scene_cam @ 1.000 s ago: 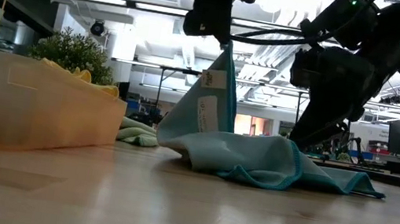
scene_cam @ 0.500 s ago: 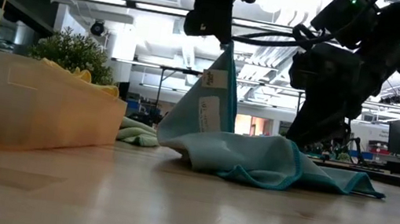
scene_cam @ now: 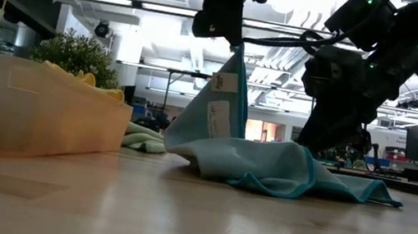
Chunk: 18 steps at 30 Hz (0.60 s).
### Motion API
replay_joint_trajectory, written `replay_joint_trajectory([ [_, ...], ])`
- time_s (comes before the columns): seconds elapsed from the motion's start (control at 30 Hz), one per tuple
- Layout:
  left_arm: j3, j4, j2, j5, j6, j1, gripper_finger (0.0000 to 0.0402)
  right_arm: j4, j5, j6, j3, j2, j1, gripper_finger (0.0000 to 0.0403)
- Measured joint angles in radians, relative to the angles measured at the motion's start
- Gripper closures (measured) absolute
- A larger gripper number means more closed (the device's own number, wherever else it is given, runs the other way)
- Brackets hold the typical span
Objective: Fold microfiber towels
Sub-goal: Fold the blue microfiber towel
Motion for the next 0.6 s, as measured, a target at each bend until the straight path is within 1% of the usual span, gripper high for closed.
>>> replay_joint_trajectory([
  [0.07, 0.0, 0.0, 0.0, 0.0, 0.0, 0.0, 0.0402, 0.0, 0.014, 0.016, 0.0, 0.0, 0.0, 0.0313],
  [0.33, 0.0, 0.0, 0.0, 0.0, 0.0, 0.0, 0.0402, 0.0, 0.009, 0.02, 0.0, 0.0, 0.0, 0.0267],
  [0.6, 0.0, 0.001, 0.0, 0.0, 0.0, 0.0, 0.0402, -0.011, 0.003, 0.043, 0.0, 0.0, 0.0, 0.0267],
])
